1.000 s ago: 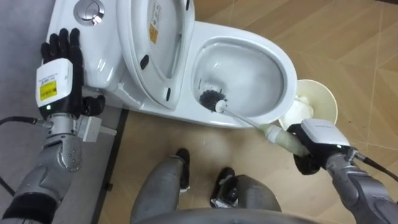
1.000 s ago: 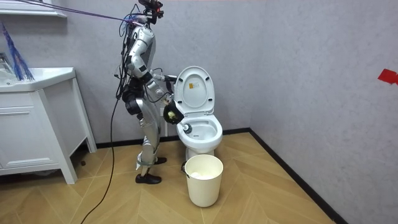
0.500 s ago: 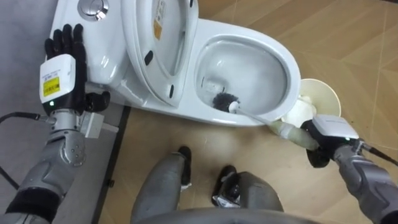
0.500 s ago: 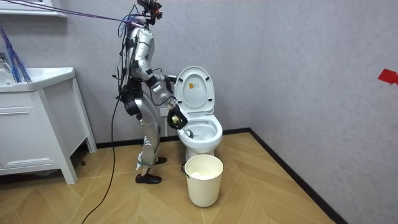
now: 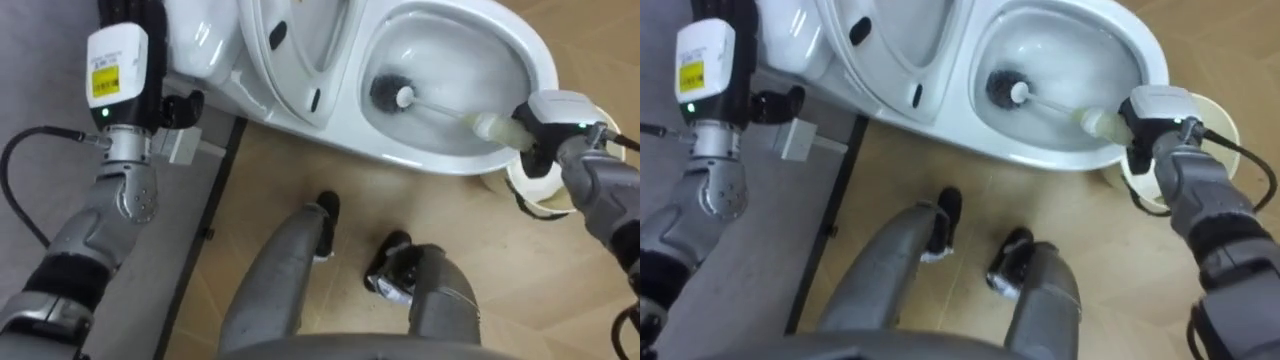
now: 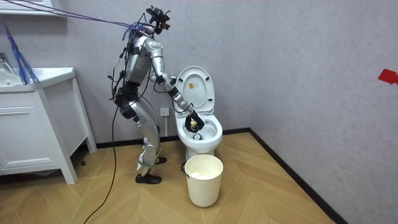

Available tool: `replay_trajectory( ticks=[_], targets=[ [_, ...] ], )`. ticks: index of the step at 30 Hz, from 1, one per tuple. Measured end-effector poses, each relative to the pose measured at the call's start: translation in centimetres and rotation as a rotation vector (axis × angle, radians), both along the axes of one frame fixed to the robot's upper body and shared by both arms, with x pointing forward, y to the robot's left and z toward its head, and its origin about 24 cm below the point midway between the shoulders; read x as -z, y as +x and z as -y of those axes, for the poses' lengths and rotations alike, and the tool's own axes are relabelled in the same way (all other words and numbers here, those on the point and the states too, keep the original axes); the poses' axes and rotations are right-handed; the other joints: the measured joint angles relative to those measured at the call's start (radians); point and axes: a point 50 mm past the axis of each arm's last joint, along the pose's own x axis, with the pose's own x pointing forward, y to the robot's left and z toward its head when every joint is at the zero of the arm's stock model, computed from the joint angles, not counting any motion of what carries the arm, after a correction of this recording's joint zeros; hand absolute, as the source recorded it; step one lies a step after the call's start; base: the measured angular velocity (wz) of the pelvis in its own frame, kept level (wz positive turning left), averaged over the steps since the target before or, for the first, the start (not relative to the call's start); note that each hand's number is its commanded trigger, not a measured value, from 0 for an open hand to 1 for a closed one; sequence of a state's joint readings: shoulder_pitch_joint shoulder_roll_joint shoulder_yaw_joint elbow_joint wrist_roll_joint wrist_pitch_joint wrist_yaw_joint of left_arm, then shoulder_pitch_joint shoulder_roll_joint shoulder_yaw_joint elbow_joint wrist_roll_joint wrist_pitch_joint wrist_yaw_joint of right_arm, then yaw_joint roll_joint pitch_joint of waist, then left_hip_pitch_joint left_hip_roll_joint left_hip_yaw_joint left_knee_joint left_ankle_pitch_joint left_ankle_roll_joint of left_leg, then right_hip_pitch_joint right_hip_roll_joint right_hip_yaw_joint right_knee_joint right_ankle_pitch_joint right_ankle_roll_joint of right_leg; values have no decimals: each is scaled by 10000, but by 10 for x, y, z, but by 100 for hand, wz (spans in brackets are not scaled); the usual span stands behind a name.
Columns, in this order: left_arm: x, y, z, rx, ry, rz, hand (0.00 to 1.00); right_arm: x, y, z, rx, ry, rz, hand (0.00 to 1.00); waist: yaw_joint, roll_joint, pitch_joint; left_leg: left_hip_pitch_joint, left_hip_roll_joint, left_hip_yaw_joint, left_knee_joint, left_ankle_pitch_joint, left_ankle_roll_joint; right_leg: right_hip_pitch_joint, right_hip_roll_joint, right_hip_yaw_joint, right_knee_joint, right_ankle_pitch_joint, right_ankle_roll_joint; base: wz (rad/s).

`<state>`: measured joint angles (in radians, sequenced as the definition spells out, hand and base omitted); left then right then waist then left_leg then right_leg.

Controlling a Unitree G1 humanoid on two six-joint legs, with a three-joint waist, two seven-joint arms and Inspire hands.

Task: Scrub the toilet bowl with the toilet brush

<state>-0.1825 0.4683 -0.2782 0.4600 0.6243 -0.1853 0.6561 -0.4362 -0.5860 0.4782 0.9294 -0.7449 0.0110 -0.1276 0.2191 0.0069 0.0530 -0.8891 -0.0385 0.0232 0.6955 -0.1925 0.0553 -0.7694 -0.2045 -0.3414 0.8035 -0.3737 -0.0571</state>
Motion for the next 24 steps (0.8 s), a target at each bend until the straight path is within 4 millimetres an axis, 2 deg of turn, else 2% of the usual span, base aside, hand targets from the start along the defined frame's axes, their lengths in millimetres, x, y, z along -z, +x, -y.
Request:
replay_trajectory(
  ticks=[5, 6, 10, 16, 18, 24],
  targets=[
    [-8, 3, 2, 74, -42, 488, 0, -4, 3, 2, 155, -127, 283, 100, 41, -20, 27, -480, -57, -33, 358, 0, 0, -449, -111, -27, 383, -131, -49, 7],
    [-11, 4, 2, 89, -10, 633, 0, -6, 5, 2, 133, -123, 427, 100, 63, -27, 63, -582, -37, -26, 428, 0, -1, -539, -105, -27, 455, -142, -69, 0],
    [-15, 7, 0, 93, 54, 840, 0, -10, 9, -1, 291, 298, 813, 100, 158, -95, 117, -787, 77, -8, 493, -6, -17, -755, -42, -15, 533, -124, -142, -7],
    [-19, 8, 1, -70, 168, 1241, 0, -7, 7, 6, 2281, 2916, 1304, 100, 174, -116, 131, -958, 99, 4, 515, 16, -39, -949, 4, 58, 567, -75, -175, -3],
    [-21, 6, 0, -278, 163, 1473, 0, -11, 10, 8, 2951, 3807, 1688, 100, 135, -117, 131, -1140, 91, 79, 524, 29, -36, -1203, -35, 134, 665, -76, -177, 0],
    [-17, 0, -1, -649, 120, 1660, 0, -5, 6, 11, 4470, 5618, 1965, 100, 12, -115, 130, -1203, 79, 58, 521, 43, -37, -1243, -32, 105, 639, -78, -180, 2]
  ],
)
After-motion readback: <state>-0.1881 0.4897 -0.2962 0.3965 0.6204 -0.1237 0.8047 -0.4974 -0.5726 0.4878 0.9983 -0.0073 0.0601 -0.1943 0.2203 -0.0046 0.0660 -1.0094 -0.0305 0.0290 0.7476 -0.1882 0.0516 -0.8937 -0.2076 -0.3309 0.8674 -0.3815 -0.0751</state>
